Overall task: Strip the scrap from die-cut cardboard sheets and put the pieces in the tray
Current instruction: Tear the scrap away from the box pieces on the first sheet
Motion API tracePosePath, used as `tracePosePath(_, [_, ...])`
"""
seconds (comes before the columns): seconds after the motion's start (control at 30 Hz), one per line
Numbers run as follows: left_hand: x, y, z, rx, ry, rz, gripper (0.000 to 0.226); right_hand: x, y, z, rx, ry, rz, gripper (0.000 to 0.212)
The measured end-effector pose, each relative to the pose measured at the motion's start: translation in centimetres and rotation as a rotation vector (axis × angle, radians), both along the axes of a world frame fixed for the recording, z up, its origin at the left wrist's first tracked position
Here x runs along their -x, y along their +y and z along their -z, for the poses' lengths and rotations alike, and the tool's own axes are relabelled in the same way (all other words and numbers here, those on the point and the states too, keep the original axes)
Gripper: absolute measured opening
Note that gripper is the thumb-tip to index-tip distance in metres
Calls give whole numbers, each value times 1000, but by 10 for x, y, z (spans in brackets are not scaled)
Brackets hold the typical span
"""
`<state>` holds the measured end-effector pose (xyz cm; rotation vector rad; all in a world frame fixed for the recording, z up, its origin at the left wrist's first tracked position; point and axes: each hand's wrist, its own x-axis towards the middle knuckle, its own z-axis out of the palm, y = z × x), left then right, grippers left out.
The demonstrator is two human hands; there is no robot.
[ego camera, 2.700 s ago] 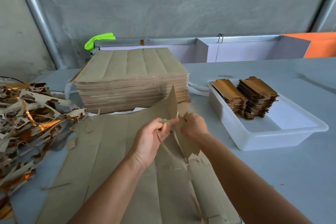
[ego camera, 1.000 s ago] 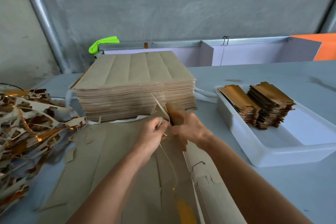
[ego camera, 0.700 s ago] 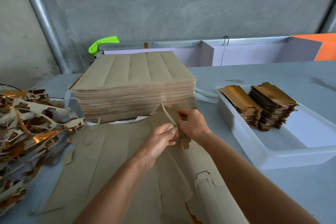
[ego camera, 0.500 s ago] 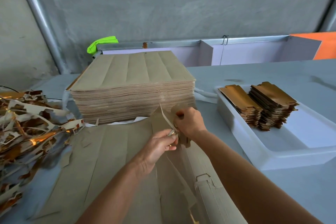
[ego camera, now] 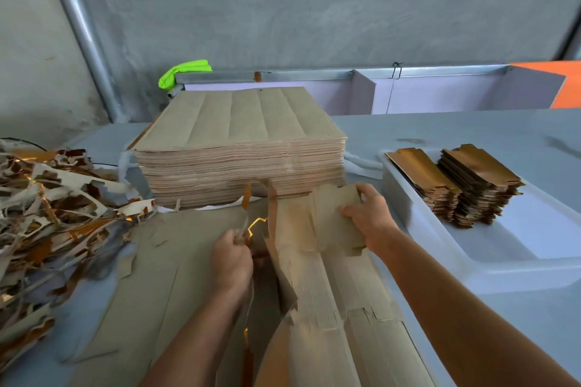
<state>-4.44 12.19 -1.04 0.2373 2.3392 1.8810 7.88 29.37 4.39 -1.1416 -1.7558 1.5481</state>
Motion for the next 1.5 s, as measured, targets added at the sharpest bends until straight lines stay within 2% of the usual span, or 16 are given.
tracePosePath(0.07, [-2,1,-4,-50,-19,57,27,-1,-1,1,-37,30,-40,72])
tracePosePath(0.13, [-6,2,-8,-70,-36,122,36,-2,-2,0,-138,10,-65,82])
tracePosePath(0.23, [-15,4,-14,-99,-68,213,37,2,-8,-6,-340,-55,-139,63])
tracePosePath(0.33, [-21,6,-15,-112,-98,269,34,12,-20,-9,-544,-377,-229,33])
tracePosePath(0.47, [-28,12,-14,-132,-140,324,31,21,-27,-12,-545,-427,-236,17])
tracePosePath(0.57, [-29,13,-10,-105,-150,338,30,35,-26,-21,-582,-403,-216,33])
tracePosePath(0.63, [-28,12,-7,-79,-152,325,27,50,-26,-27,-573,-403,-232,29])
tracePosePath(0.83, [-28,4,-7,-133,-123,340,30,85,-35,-27,-560,-615,-319,19])
tracePosePath(1.03, [10,-24,-20,-330,-264,-62,33,64,-21,-20,-377,-496,-194,23])
tracePosePath(1.13, [15,-37,-21,-248,-308,-69,22,49,-18,-17,-335,-439,-157,20])
tracePosePath(1.2, [10,-42,-22,-21,-177,5,15,46,-24,-17,-340,-423,-195,16])
tracePosePath(1.27, [4,-48,-30,371,165,147,13,46,-32,-18,-411,-423,-221,12])
tracePosePath(1.33, [-3,-54,-47,757,477,261,34,50,-39,-22,-521,-441,-249,11])
tracePosePath(1.37, [-6,-57,-58,878,578,231,45,52,-42,-24,-568,-449,-253,10])
tracePosePath(1.43, [-14,-59,-80,875,797,62,49,57,-50,-28,-639,-457,-266,15])
tracePosePath(1.5, [-14,-50,-89,674,1072,-89,38,62,-57,-29,-692,-470,-296,17])
